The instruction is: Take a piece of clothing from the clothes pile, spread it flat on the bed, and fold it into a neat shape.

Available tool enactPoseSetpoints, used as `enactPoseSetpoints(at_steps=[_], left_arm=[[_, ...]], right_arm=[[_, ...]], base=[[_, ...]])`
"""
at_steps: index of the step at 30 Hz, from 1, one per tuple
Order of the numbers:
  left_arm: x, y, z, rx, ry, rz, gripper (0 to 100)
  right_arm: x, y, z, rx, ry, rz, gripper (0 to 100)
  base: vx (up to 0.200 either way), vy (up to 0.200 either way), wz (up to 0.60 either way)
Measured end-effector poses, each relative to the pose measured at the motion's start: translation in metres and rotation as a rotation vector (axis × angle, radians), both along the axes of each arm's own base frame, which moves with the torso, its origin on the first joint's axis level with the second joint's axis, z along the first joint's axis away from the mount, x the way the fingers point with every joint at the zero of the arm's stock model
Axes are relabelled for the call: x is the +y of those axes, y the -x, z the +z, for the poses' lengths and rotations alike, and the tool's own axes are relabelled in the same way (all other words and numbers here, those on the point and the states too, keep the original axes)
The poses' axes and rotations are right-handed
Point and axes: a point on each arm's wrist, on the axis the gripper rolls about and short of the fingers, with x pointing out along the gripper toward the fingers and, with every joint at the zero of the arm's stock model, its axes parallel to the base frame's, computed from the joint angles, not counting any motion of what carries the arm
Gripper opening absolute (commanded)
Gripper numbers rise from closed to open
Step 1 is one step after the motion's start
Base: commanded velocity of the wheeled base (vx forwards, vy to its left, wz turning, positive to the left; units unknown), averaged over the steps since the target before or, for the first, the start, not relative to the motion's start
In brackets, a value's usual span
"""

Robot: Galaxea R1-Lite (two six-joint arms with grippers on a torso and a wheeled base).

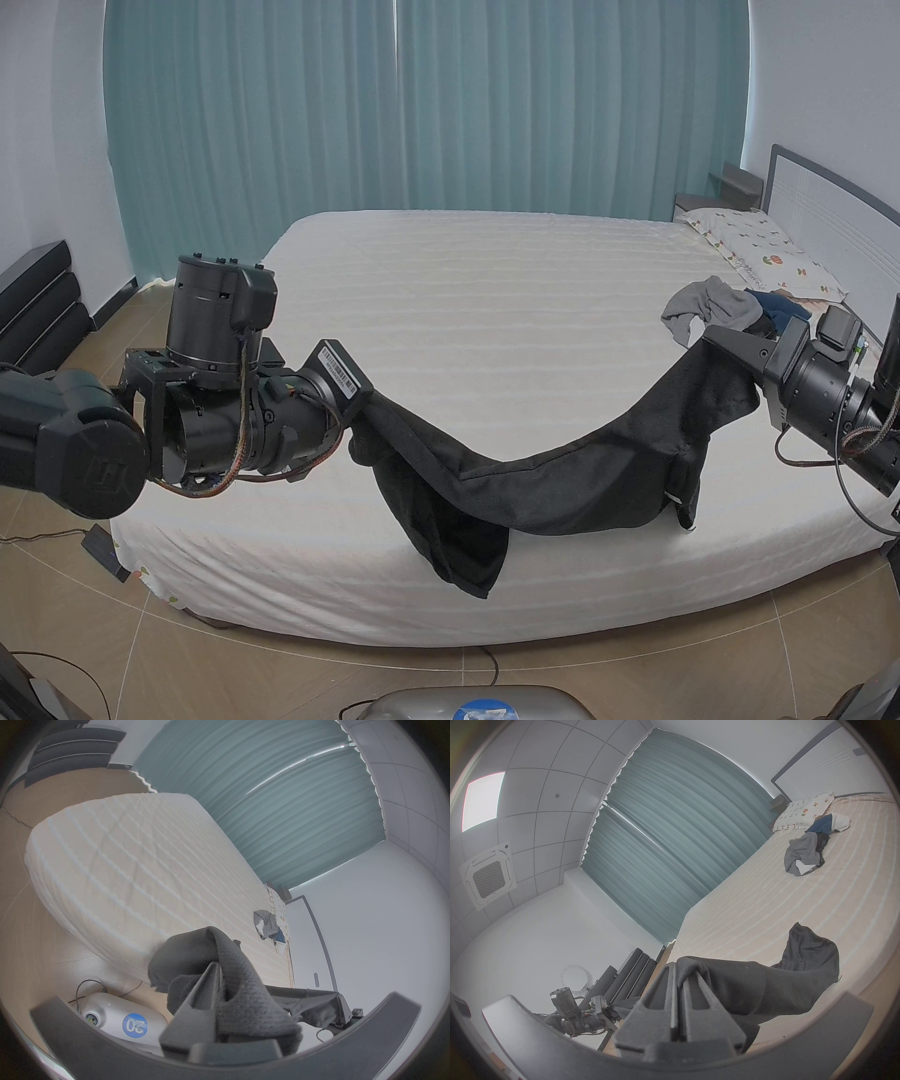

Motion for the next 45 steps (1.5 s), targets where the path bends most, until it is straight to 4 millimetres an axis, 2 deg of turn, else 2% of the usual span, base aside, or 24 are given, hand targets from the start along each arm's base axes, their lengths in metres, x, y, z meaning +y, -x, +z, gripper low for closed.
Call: enactPoseSetpoints(at_steps=[15, 23, 27, 33, 40, 43, 45], left_arm=[[-0.017, 0.003, 0.024, -0.013, 0.001, -0.047, 0], [-0.017, 0.004, 0.03, -0.028, 0.011, -0.047, 0], [-0.013, 0.006, 0.042, -0.035, 0.014, -0.037, 0], [-0.001, 0.009, 0.075, -0.052, 0.024, -0.011, 0], [0.019, 0.007, 0.12, -0.066, 0.034, 0.053, 0], [0.024, -0.003, 0.133, -0.064, 0.042, 0.086, 0], [0.026, -0.014, 0.135, -0.05, 0.045, 0.114, 0]], right_arm=[[-0.007, 0.017, 0.024, -0.084, -0.029, -0.001, 0], [-0.011, 0.027, 0.033, -0.124, -0.044, 0.005, 0], [-0.014, 0.035, 0.044, -0.158, -0.053, 0.004, 0], [-0.024, 0.046, 0.074, -0.18, -0.058, -0.026, 0], [-0.039, 0.061, 0.137, -0.3, -0.095, -0.079, 0], [-0.044, 0.054, 0.154, -0.315, -0.094, -0.116, 0], [-0.045, 0.042, 0.159, -0.302, -0.086, -0.141, 0]], base=[[0.0, -0.2, 0.0], [0.0, -0.2, 0.0], [0.0, 0.0, 0.0], [0.0, 0.0, 0.0], [0.0, 0.0, 0.0], [0.0, 0.0, 0.0], [0.1, 0.0, 0.0]])
